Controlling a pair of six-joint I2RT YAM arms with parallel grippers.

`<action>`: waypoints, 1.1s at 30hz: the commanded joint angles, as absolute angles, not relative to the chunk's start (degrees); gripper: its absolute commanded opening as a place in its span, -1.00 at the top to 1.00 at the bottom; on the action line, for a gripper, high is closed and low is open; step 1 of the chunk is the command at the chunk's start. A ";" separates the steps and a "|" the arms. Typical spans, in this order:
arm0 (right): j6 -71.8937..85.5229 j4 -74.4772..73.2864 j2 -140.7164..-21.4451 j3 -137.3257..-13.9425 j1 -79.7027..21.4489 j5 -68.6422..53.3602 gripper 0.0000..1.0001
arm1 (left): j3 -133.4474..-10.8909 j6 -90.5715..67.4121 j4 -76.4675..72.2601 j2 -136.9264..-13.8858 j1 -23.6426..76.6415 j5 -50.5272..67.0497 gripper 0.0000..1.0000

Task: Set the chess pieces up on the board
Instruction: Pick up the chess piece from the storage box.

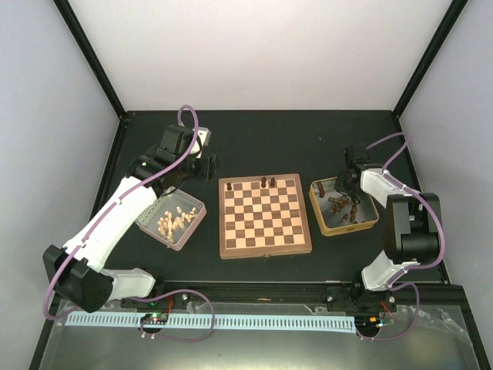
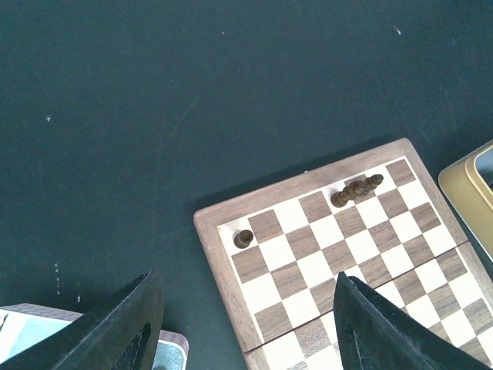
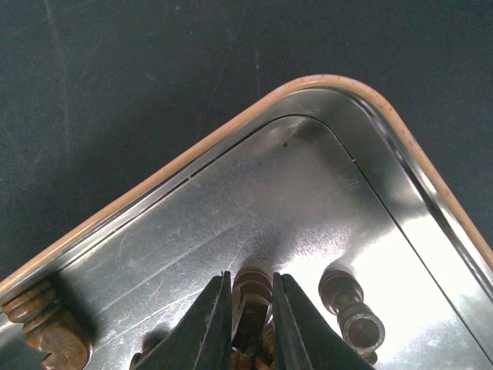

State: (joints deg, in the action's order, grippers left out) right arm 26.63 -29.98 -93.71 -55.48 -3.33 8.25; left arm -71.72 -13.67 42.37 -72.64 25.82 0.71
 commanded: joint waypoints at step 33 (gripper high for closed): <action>28.34 -34.16 -79.64 -57.94 -10.58 4.69 0.95 | -70.77 -13.65 40.57 -70.84 25.14 1.76 -0.26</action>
State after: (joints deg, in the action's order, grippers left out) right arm 26.74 -32.42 -80.79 -55.59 -7.01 7.31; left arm -70.72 -13.67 41.93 -71.99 25.56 1.54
